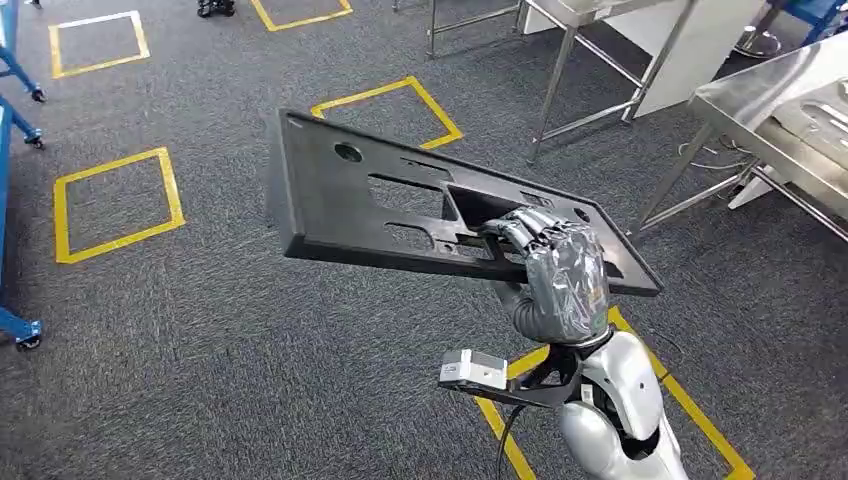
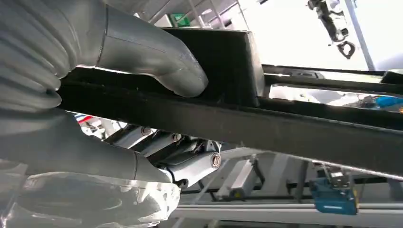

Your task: Take the parts from the cabinet and place them on the table.

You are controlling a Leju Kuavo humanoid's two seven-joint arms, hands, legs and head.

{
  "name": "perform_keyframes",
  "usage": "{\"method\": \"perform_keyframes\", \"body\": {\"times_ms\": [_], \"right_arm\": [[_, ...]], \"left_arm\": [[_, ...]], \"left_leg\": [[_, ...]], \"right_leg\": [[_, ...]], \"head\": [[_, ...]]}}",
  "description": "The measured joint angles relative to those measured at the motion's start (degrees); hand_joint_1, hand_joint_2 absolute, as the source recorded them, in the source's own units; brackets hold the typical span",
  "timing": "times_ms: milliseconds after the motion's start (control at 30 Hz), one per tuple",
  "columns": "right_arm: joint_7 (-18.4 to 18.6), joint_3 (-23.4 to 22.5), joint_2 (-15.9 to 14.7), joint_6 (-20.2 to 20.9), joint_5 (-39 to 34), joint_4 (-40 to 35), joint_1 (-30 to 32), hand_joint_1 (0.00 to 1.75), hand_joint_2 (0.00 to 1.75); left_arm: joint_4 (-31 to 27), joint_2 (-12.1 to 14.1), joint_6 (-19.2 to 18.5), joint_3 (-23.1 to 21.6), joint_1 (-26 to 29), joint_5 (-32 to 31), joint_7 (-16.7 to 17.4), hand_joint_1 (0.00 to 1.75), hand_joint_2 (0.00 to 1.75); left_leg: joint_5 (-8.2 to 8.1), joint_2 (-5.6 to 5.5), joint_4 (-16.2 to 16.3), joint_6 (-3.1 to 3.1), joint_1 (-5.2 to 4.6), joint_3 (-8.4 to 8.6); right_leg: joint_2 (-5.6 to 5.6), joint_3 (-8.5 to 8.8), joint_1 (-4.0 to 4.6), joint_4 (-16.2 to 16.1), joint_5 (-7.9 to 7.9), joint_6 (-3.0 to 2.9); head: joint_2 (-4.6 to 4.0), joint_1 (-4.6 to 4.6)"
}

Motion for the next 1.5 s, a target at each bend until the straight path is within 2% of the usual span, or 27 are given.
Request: {"method": "perform_keyframes", "body": {"times_ms": [100, 133, 167, 200, 300, 333, 400, 433, 467, 500, 633, 733, 833, 867, 933, 967, 1000, 1033, 1133, 1167, 1233, 1267, 1333, 1367, 1433, 1467, 1500], "right_arm": [[0.64, 0.37, 0.64, 1.47, 0.31, 0.44, -0.96, 1.75, 1.75], [0.79, 0.40, 0.88, 1.84, 0.35, 0.46, -1.16, 1.75, 1.75], [0.94, 0.50, 1.14, 2.14, 0.52, 0.51, -1.50, 1.75, 1.75], [0.99, 0.64, 1.42, 2.38, 0.68, 0.68, -1.76, 1.75, 1.75], [1.01, 0.79, 1.82, 3.17, 1.33, 1.18, -1.80, 1.75, 1.75], [1.05, 0.79, 1.82, 3.54, 1.53, 1.38, -1.78, 1.75, 1.75], [1.16, 0.85, 1.93, 4.13, 2.01, 1.82, -1.76, 1.75, 1.75], [1.31, 0.92, 2.10, 4.48, 2.34, 2.01, -1.79, 1.75, 1.75], [1.64, 1.07, 2.29, 5.06, 2.58, 2.18, -1.89, 1.75, 1.75], [1.75, 1.27, 2.43, 5.53, 2.93, 2.45, -2.02, 1.75, 1.75], [1.93, 1.77, 2.56, 5.58, 3.43, 3.32, -1.88, 1.75, 1.75], [2.60, 1.77, 2.58, 5.77, 3.58, 3.67, -2.41, 1.75, 1.75], [3.04, 1.77, 2.52, 6.23, 3.80, 3.94, -1.88, 1.75, 1.75], [3.04, 1.77, 2.45, 6.23, 3.93, 3.94, -1.55, 1.75, 1.75], [3.04, 1.66, 2.32, 6.27, 3.96, 3.94, -1.28, 1.75, 1.75], [3.04, 1.53, 2.30, 6.47, 3.98, 3.87, -1.34, 1.75, 1.75], [3.04, 1.38, 2.30, 6.67, 4.02, 3.74, -1.40, 1.75, 1.75], [3.04, 1.20, 2.26, 6.78, 4.07, 3.59, -1.28, 1.75, 1.75], [2.95, 0.18, 1.86, 7.19, 4.07, 2.89, -0.73, 1.75, 1.75], [2.95, -0.26, 1.77, 7.35, 4.07, 2.60, -0.66, 1.75, 1.75], [3.06, -1.05, 1.60, 7.43, 4.20, 2.03, -0.44, 1.75, 1.75], [3.06, -1.24, 1.56, 7.37, 4.46, 1.95, -0.24, 1.75, 1.75], [3.00, -1.87, 1.21, 7.17, 4.59, 1.84, 0.74, 1.75, 1.75], [3.00, -2.14, 0.99, 7.17, 4.63, 1.84, 1.15, 1.75, 1.75], [3.15, -2.97, 0.38, 7.08, 4.76, 1.58, 1.96, 1.75, 1.75], [3.33, -3.38, 0.12, 7.04, 4.90, 1.25, 2.22, 1.75, 1.75], [3.52, -3.85, -0.19, 6.91, 5.05, 0.92, 2.38, 1.75, 1.75]], "left_arm": [[0.00, -0.31, 0.00, -0.42, -0.13, 0.20, 0.62, 0.00, 0.00], [0.00, -0.35, 0.00, -0.57, -0.06, 0.37, 0.59, 0.00, 0.00], [0.00, -0.37, 0.00, -0.68, 0.07, 0.76, 0.37, 0.00, 0.00], [0.00, -0.46, 0.00, -0.81, 0.15, 0.98, 0.24, 0.00, 0.00], [0.00, -0.52, 0.00, -1.07, 0.45, 1.46, -0.06, 0.00, 0.00], [0.00, -0.68, 0.00, -1.07, 0.51, 1.62, -0.59, 0.00, 0.00], [0.00, -0.83, 0.00, -1.07, 0.49, 1.75, -1.13, 0.00, 0.00], [0.00, -0.85, 0.00, -1.03, 0.45, 1.77, -1.27, 0.00, 0.00], [0.00, -0.90, 0.00, -0.92, 0.40, 1.81, -1.63, 0.00, 0.00], [0.00, -1.11, 0.00, -0.55, 0.35, 1.90, -2.15, 0.00, 0.00], [0.00, -1.55, 0.00, 0.65, -0.36, 1.88, -3.17, 0.00, 0.00], [0.07, -2.16, 0.02, 1.57, -0.39, 1.90, -4.28, 0.00, 0.00], [0.07, -2.38, 0.02, 2.32, -0.43, 1.90, -5.62, 0.00, 0.00], [0.07, -2.55, 0.04, 2.63, -0.52, 1.90, -5.74, 0.00, 0.00], [0.07, -2.86, 0.04, 3.08, -0.78, 1.90, -5.75, 0.00, 0.00], [0.07, -3.15, 0.02, 3.17, -0.95, 1.90, -6.10, 0.00, 0.00], [0.07, -3.28, 0.02, 3.34, -1.07, 1.90, -6.58, 0.00, 0.00], [0.07, -3.52, -0.11, 3.67, -1.16, 1.90, -7.40, 0.00, 0.00], [0.09, -3.69, -1.14, 5.00, -1.31, 1.90, -9.18, 0.00, 0.00], [0.09, -3.72, -1.64, 5.40, -1.41, 1.90, -9.81, 0.00, 0.00], [0.11, -3.56, -3.28, 6.62, -1.35, 1.92, -11.54, 0.00, 0.00], [0.15, -3.47, -4.20, 7.08, -1.21, 1.90, -12.42, 0.00, 0.00], [0.33, -3.17, -5.80, 8.17, -0.94, 1.92, -13.63, 0.00, 0.00], [0.35, -3.08, -6.32, 8.63, -0.89, 1.92, -13.99, 0.00, 0.00], [0.37, -2.76, -7.80, 9.33, -0.88, 1.92, -14.68, 0.00, 0.00], [0.39, -2.62, -8.45, 9.62, -0.88, 1.92, -14.99, 0.00, 0.00], [0.44, -2.47, -9.03, 9.90, -0.76, 1.94, -15.21, 0.00, 0.00]], "left_leg": [[-0.24, 1.77, -0.43, -0.81, -0.16, 0.88], [-0.90, 1.05, -0.25, -1.23, 0.20, 0.87], [-2.05, -2.55, 1.64, -1.43, 0.37, 0.41], [-3.95, -4.39, 5.04, -1.48, 0.49, -1.20], [-8.44, -5.53, 17.90, -1.85, 0.51, -8.04], [-7.70, -5.55, 18.35, -1.84, 0.51, -8.62], [-2.55, -5.82, 11.68, -1.72, 0.59, -6.34], [0.29, -6.84, 6.59, -1.71, 0.79, -4.21], [1.41, -9.38, 2.12, -1.60, 1.13, -2.38], [0.64, -11.20, 1.42, -1.60, 1.09, -2.04], [1.39, -8.77, 1.15, 0.23, 0.70, -1.93], [1.87, -6.31, 0.59, 1.22, 0.73, -2.01], [1.78, -3.68, 0.60, 1.36, 0.51, -2.21], [1.72, -2.89, 0.60, 1.35, 0.46, -2.18], [1.46, -1.31, 0.60, 1.35, 0.25, -1.91], [1.32, -0.58, 0.60, 1.26, 0.12, -1.65], [1.19, -0.01, 0.56, 1.06, 0.02, -1.42], [1.01, 0.49, 0.59, 0.72, -0.36, -1.38], [0.89, 2.60, 0.03, -0.02, -0.15, -0.72], [0.57, 2.62, -0.03, -0.46, -0.45, -0.42], [-1.86, -3.91, 3.82, -0.91, 0.11, -1.92], [-4.10, -5.18, 8.11, -1.04, 0.11, -3.93], [-7.13, -5.58, 16.97, -1.41, 0.12, -8.47], [-6.52, -5.58, 18.03, -1.49, 0.13, -9.32], [-1.59, -5.83, 11.79, -1.56, 0.41, -7.16], [1.35, -6.86, 6.68, -1.61, 0.66, -5.06], [2.90, -9.45, 2.12, -1.54, 1.04, -3.34]], "right_leg": [[2.10, -0.14, 0.15, -0.16, -0.05, -0.60], [2.86, 0.49, -0.76, -0.84, 0.27, -1.06], [3.47, 0.65, -0.69, -1.05, 0.35, -1.29], [3.88, 0.63, -0.69, -1.02, 0.34, -1.75], [6.38, 0.64, -0.56, -0.90, 0.29, -1.87], [7.22, 0.66, -0.56, -0.78, 0.29, -1.86], [9.19, 0.67, -0.69, -0.38, 0.18, -1.71], [10.03, 0.67, -0.75, -0.09, 0.03, -1.49], [10.80, 0.59, -0.91, 0.30, -0.14, -1.23], [11.46, 0.25, -0.56, 0.63, -0.20, -0.76], [13.93, -0.47, -1.12, 0.19, 0.61, 0.86], [6.14, -3.57, -0.70, 6.73, -3.82, 1.46], [4.78, -9.09, -0.93, 18.62, -8.32, 1.74], [4.77, -8.89, -0.99, 18.28, -7.54, 1.73], [4.13, -4.33, -0.88, 10.04, -3.12, 1.26], [2.74, -0.93, -0.55, 4.03, -0.78, 0.70], [-0.96, 1.20, 0.23, -0.29, -0.81, -0.11], [-1.24, 1.22, 0.47, -0.31, -0.75, -0.56], [1.27, 0.90, 0.76, -0.53, -0.60, -1.08], [2.27, 1.62, 0.08, -1.57, 0.02, -1.42], [3.50, 1.96, -0.48, -2.20, 0.47, -1.59], [4.32, 1.94, -0.56, -2.14, 0.45, -1.64], [6.15, 1.92, -0.54, -2.01, 0.37, -1.75], [7.13, 1.96, -0.56, -1.87, 0.34, -1.76], [9.20, 2.07, -0.69, -1.49, 0.13, -1.48], [10.12, 2.07, -0.76, -1.15, -0.07, -1.22], [10.86, 1.94, -0.92, -0.61, -0.39, -0.90]], "head": [[0.00, 0.00], [0.00, -0.02], [0.00, 0.00], [0.00, -0.02], [0.00, -0.02], [0.00, -0.02], [0.00, -0.02], [0.00, -0.02], [0.00, -0.02], [0.00, -0.02], [0.00, -0.02], [0.00, 0.04], [0.00, 0.04], [0.00, 0.04], [0.00, 0.04], [0.00, 0.04], [0.00, 0.04], [0.00, 0.02], [0.00, 0.02], [0.00, 0.04], [0.00, 0.00], [0.00, -0.02], [0.00, -0.02], [0.00, -0.02], [0.00, -0.02], [0.00, -0.02], [0.00, -0.02]]}}
